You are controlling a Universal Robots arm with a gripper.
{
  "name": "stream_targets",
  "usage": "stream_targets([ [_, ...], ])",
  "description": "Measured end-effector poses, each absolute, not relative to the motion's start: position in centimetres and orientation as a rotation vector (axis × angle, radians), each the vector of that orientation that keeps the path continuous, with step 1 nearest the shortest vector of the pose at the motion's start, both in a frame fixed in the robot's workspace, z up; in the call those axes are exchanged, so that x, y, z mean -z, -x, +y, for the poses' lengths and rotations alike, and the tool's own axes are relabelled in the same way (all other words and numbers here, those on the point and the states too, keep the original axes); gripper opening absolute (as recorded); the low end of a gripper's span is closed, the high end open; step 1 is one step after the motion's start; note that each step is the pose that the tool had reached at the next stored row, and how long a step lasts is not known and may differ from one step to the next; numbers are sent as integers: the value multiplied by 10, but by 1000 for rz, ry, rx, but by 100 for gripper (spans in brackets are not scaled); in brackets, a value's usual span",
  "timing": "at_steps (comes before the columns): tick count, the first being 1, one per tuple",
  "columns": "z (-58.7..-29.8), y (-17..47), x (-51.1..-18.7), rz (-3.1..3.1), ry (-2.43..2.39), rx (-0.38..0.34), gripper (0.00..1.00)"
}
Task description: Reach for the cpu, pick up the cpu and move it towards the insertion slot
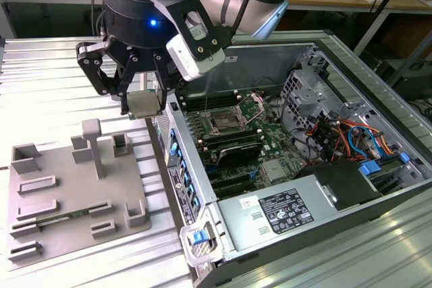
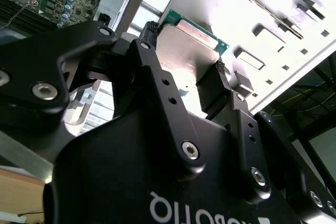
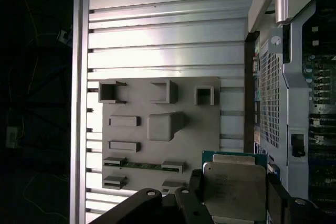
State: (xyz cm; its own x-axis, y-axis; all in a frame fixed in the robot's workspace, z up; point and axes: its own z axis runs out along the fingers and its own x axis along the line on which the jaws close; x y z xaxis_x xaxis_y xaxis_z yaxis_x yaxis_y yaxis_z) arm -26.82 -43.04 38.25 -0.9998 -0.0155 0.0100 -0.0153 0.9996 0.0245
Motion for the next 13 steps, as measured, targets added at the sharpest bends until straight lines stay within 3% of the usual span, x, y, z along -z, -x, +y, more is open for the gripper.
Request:
stream_targets([
  [13,-430,266,-382,-3131,-24,38,55],
])
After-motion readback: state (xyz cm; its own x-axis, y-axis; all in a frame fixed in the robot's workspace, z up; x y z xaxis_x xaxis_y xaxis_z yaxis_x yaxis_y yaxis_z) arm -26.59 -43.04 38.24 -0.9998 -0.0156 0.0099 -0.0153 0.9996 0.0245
